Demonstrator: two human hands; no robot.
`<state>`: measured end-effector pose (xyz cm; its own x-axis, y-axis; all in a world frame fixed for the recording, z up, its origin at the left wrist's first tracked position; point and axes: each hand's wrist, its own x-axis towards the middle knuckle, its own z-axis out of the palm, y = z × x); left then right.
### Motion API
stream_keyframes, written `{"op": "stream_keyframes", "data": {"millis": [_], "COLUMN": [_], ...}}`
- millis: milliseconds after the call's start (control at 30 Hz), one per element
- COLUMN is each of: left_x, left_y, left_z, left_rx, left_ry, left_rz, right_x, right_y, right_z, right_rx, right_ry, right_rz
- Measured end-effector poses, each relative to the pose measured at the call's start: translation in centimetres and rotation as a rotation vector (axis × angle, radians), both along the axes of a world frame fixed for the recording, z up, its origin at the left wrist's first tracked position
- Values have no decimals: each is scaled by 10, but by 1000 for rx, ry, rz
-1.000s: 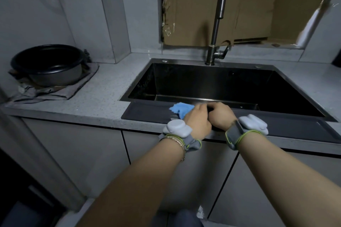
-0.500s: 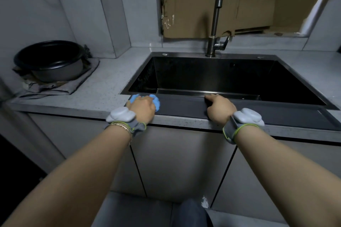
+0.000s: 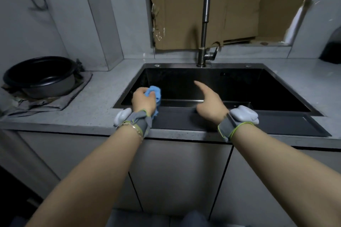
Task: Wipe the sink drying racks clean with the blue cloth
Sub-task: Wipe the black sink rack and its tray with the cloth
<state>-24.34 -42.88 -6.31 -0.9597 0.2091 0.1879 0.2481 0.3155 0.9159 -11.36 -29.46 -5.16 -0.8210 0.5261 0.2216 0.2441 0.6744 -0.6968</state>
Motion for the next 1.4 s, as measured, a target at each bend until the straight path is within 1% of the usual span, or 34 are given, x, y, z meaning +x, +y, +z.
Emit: {"op": "stream_keyframes", "data": {"millis": [33, 100, 133, 167, 200, 267, 333, 433, 500, 567, 667, 700, 767, 833, 867, 967, 1000, 1067, 1133, 1233, 1300, 1400], "left_x": [4, 18, 26, 33, 38, 38, 32, 22, 18, 17, 10, 8, 2, -6, -10, -11, -9, -2, 2, 1, -1, -2], "left_y": [18, 51, 68, 84, 100, 122, 138, 150, 162, 162, 180, 182, 194, 200, 204, 210, 211, 218, 225, 232, 233, 234], "left_z": [5, 13, 17, 22, 25, 27, 28, 30, 32, 34, 31, 32, 29, 25, 21, 15, 14, 7, -3, -19, -22, -24], "left_rx": [125, 344, 433, 462, 455, 391, 324, 219, 151, 72, 8, -54, -281, -489, -557, -626, -670, -830, -912, -972, -1020, -1129], "left_ry": [-104, -342, -460, -547, -604, -639, -621, -563, -632, -718, -782, -769, -675, -571, -538, -440, -368, -119, 135, 332, 423, 545], "left_rz": [-87, -296, -389, -438, -471, -545, -587, -570, -665, -777, -838, -855, -891, -929, -940, -950, -939, -886, -767, -607, -569, -571], "right_x": [-3, -13, -17, -20, -21, -23, -27, -36, -42, -45, -51, -51, -50, -47, -46, -46, -47, -49, -52, -58, -64, -70], "right_y": [0, 2, 9, 18, 31, 56, 74, 99, 120, 126, 140, 141, 149, 152, 156, 164, 166, 169, 168, 166, 165, 164], "right_z": [5, 7, 5, 4, 4, 7, 9, 9, 6, 6, 5, 6, 4, 3, 0, -5, -7, -12, -14, -17, -22, -28], "right_rx": [45, 175, 223, 260, 295, 381, 472, 531, 568, 677, 849, 866, 865, 818, 804, 862, 892, 960, 994, 928, 846, 747], "right_ry": [15, -33, -61, -77, -82, -108, -153, -258, -289, -291, -335, -368, -427, -438, -440, -519, -549, -597, -606, -643, -677, -734], "right_rz": [96, 246, 262, 246, 208, 137, 129, 75, 34, 49, 132, 155, 191, 211, 213, 198, 193, 170, 131, 55, 29, -35]}}
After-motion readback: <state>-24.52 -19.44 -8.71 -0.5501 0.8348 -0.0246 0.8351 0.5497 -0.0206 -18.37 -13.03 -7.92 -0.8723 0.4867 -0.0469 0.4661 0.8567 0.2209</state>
